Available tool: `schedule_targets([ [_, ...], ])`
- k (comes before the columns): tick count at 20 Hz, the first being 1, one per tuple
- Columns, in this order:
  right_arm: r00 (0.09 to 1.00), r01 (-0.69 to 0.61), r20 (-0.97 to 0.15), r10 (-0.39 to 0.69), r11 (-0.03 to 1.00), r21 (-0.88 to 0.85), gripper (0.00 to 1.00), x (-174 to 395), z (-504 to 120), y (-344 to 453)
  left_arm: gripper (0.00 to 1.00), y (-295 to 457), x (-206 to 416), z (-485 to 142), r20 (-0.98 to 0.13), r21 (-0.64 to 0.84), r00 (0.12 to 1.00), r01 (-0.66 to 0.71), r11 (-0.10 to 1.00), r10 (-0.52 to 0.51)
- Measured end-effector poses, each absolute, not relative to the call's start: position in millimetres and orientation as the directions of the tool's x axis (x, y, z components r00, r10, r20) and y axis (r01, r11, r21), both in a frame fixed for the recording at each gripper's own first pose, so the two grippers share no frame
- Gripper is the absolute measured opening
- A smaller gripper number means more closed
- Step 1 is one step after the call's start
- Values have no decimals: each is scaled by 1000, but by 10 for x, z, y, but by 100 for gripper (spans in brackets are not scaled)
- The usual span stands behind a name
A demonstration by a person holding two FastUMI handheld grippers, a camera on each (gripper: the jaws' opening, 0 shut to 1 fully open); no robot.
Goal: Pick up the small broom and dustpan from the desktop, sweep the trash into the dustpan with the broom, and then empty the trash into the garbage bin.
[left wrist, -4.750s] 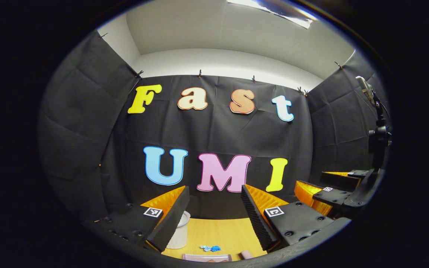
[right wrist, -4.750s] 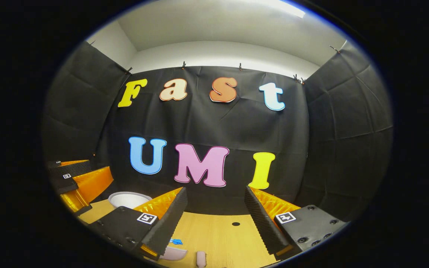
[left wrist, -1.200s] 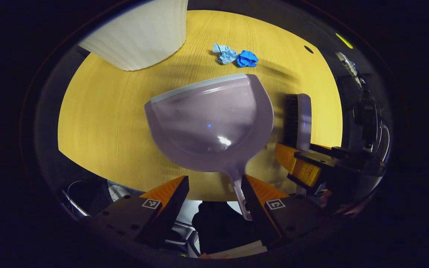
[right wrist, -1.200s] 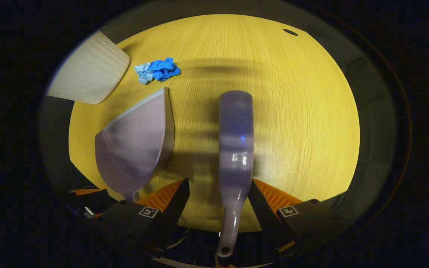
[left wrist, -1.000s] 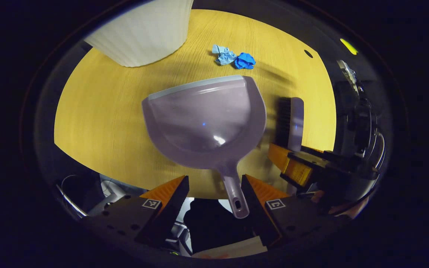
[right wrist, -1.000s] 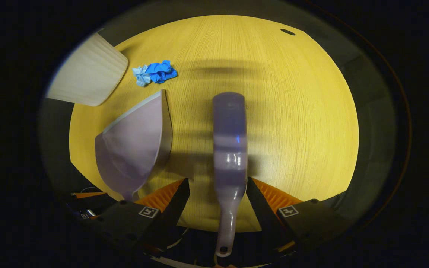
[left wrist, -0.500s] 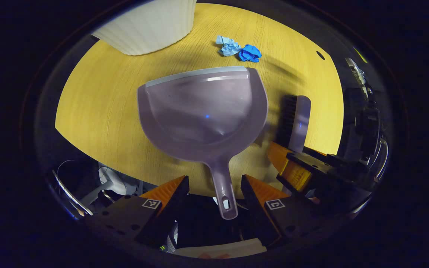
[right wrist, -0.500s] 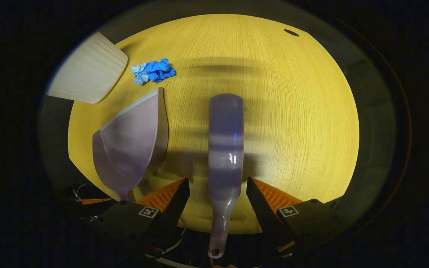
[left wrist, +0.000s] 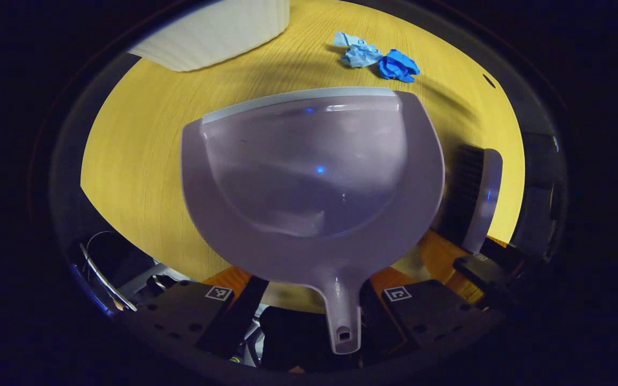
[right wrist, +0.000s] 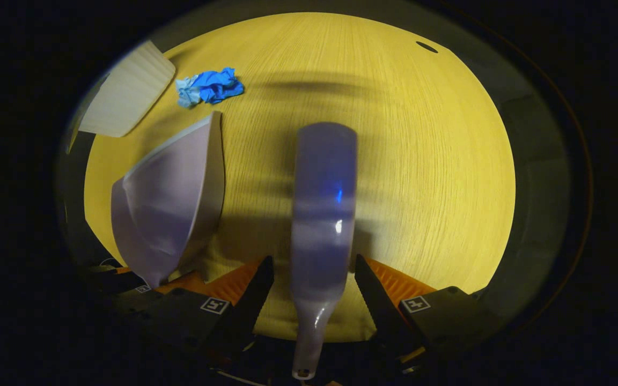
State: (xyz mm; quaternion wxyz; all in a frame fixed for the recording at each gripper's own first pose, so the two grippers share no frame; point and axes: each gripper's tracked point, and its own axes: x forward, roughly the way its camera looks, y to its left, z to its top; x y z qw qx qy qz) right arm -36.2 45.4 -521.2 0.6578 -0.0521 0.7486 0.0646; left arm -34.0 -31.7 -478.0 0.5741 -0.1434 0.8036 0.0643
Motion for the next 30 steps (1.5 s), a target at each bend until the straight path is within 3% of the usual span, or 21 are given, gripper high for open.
schedule_targets([
  [1, -129, -156, -992, 9, 987, 29, 99, -352, -5227, 497, 81, -287, -319, -4805, -942, -64, -296, -306, 950, -159],
  [2, -132, -146, -991, 10, 989, 30, 93, -360, -5225, 528, 77, -260, -310, -4837, -944, -60, -292, -306, 950, -153],
  [3, -133, -144, -991, 12, 989, 31, 77, -356, -5224, 543, 66, -223, -287, -4814, -945, -56, -294, -293, 954, -146],
  [4, -132, -143, -991, 13, 989, 32, 73, -344, -5226, 552, 61, -186, -301, -4801, -945, -50, -298, -276, 960, -135],
  [6, -142, -118, -990, 15, 993, 32, 54, -355, -5225, 574, 36, -164, -293, -4822, -941, -54, -312, -244, 968, -131],
  [7, -146, -115, -989, 18, 993, 35, 43, -342, -5220, 577, 34, -155, -293, -4822, -940, -58, -313, -235, 970, -132],
  [10, -167, -133, -985, 48, 989, 70, 42, -348, -5205, 580, 30, -97, -343, -4818, -943, -65, -312, -171, 983, -117],
  [11, -174, -130, -983, 58, 988, 82, 34, -341, -5199, 578, 29, -70, -342, -4828, -945, -69, -307, -144, 987, -111],
  [14, -174, -135, -980, 94, 984, 119, 30, -300, -5097, 565, 28, 55, -338, -4804, -956, -87, -275, -56, 995, -99],
  [20, -9, -356, -997, 78, 931, 76, 25, 600, -4795, 417, 28, 425, -433, -4724, -966, -86, -251, 112, 990, -56],
  [25, 121, -618, -993, 3, 783, -73, 25, 1755, -5019, 666, 29, 553, -449, -4783, -972, -76, -232, 193, 978, -30],
  [30, 101, -794, -995, -25, 601, -95, 25, 2113, -5223, 964, 29, 616, -371, -4818, -978, -49, -208, 282, 958, 11],
])
